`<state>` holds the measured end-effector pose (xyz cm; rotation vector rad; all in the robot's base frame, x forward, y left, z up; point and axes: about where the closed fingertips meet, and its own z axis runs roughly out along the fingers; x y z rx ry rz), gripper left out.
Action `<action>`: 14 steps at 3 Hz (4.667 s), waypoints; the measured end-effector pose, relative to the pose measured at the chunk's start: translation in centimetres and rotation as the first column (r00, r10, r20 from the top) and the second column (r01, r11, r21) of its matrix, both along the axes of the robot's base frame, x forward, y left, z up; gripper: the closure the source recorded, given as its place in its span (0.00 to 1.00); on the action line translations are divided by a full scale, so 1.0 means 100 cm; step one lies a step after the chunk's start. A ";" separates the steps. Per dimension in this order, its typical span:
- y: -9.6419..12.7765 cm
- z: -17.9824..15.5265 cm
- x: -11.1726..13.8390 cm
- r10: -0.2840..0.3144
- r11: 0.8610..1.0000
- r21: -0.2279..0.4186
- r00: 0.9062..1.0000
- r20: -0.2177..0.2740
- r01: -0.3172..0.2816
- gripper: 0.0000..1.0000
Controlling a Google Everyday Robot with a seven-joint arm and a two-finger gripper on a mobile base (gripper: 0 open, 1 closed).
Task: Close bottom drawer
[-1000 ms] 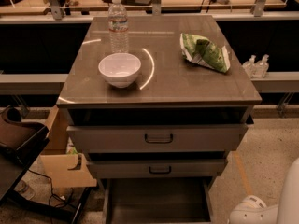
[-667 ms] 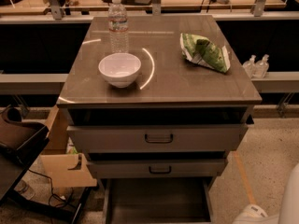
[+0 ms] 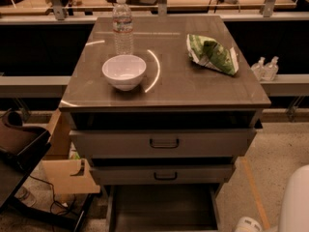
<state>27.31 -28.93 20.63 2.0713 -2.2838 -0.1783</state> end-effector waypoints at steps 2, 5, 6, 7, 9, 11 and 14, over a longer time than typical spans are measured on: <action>0.033 -0.054 0.013 0.105 0.994 0.012 0.994 -0.040 -0.105 1.00; 0.054 -0.086 0.049 0.159 0.987 0.007 0.987 -0.001 -0.159 1.00; 0.058 -0.076 0.070 0.182 0.983 -0.027 0.982 0.049 -0.181 1.00; 0.065 -0.063 0.089 0.211 0.977 -0.065 0.972 0.099 -0.205 1.00; 0.084 -0.048 0.119 0.266 0.964 -0.081 0.944 0.196 -0.255 1.00; 0.105 -0.054 0.162 0.314 0.948 -0.043 0.905 0.288 -0.315 1.00; 0.141 -0.055 0.223 0.382 0.921 -0.064 0.858 0.343 -0.384 1.00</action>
Offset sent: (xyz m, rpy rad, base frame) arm 0.0304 0.0503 -0.0886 0.0177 0.0662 0.1659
